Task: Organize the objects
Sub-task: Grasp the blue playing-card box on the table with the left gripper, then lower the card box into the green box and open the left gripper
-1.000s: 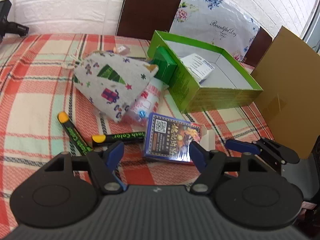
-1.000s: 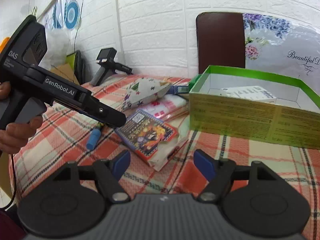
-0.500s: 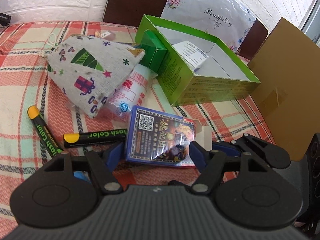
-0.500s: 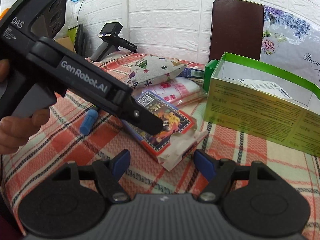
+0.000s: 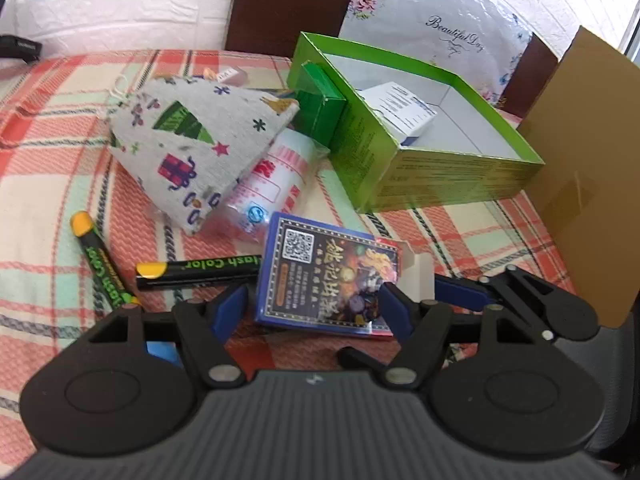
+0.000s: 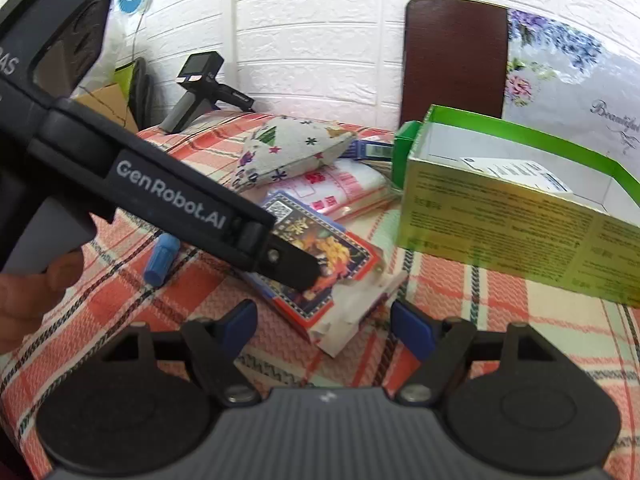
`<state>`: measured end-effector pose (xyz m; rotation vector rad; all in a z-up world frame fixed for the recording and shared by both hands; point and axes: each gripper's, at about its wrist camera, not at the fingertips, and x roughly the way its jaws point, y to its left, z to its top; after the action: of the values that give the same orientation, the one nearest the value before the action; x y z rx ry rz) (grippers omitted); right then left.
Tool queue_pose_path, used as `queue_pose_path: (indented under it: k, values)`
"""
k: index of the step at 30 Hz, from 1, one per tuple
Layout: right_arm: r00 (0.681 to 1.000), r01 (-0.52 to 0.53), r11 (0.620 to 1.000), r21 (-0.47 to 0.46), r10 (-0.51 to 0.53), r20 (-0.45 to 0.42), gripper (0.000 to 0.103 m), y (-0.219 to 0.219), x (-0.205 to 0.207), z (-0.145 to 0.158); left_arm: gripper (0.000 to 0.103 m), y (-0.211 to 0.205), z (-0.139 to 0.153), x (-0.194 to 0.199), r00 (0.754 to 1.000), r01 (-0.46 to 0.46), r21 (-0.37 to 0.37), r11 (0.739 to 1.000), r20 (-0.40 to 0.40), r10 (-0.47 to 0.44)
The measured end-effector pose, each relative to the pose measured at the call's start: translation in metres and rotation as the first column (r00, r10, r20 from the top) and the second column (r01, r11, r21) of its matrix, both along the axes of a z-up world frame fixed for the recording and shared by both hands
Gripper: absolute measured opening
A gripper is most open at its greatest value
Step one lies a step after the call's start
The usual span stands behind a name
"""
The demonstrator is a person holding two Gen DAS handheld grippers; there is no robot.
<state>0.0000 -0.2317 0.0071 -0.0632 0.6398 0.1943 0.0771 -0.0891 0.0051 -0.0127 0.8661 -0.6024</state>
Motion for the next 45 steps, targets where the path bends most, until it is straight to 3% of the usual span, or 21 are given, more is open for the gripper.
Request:
queue_pose_path:
  k: [4, 5, 7, 12, 18, 20, 29, 33, 41, 45]
  values:
    - [1.0, 0.0, 1.0, -0.002, 0.0, 0.0, 0.077, 0.0, 0.004, -0.001, 0.073, -0.003, 0.001, -0.001, 1.0, -0.025, 0.023, 0.999, 0.01, 0.024]
    - [1.0, -0.004, 1.0, -0.005, 0.004, 0.002, 0.076, 0.001, 0.005, -0.001, 0.07, -0.004, 0.0, -0.001, 1.0, -0.028, 0.019, 0.999, 0.003, 0.028]
    - [1.0, -0.025, 1.0, -0.003, 0.025, 0.007, 0.064, 0.004, 0.008, -0.002, 0.063, -0.006, -0.001, -0.001, 1.0, -0.031, 0.018, 0.999, 0.004, 0.031]
    - [0.999, 0.009, 0.999, 0.038, -0.01, 0.034, 0.059, 0.003, -0.001, 0.006, 0.047, -0.002, 0.023, -0.017, 0.998, -0.049, 0.012, 0.999, 0.042, 0.048]
    - [0.971, 0.064, 0.997, 0.04, -0.071, 0.228, 0.059, -0.014, -0.023, 0.042, 0.047, -0.024, 0.072, -0.027, 0.978, 0.022, -0.008, 1.0, 0.21, -0.02]
    - [0.959, 0.099, 0.995, 0.023, -0.102, 0.264, 0.059, -0.025, -0.017, 0.049, 0.047, -0.041, 0.08, -0.018, 0.973, 0.051, -0.009, 0.999, 0.225, -0.047]
    - [0.923, 0.284, 0.959, 0.002, -0.274, 0.271, 0.059, -0.096, 0.033, 0.043, 0.049, -0.135, 0.072, 0.036, 0.963, 0.139, -0.008, 0.99, 0.234, -0.133]
    - [0.889, 0.392, 0.919, -0.034, -0.37, 0.27, 0.069, -0.116, 0.051, 0.031, 0.05, -0.159, 0.062, 0.052, 0.967, 0.12, 0.041, 0.992, 0.22, -0.126]
    - [0.875, 0.384, 0.919, 0.091, -0.393, 0.283, 0.069, -0.113, 0.01, 0.03, 0.05, -0.107, 0.067, 0.03, 0.971, 0.069, 0.019, 0.997, 0.229, -0.072]
    - [0.903, 0.304, 0.941, 0.147, -0.334, 0.272, 0.069, -0.091, -0.011, 0.032, 0.05, -0.046, 0.061, 0.011, 0.977, 0.006, -0.006, 1.0, 0.213, -0.005]
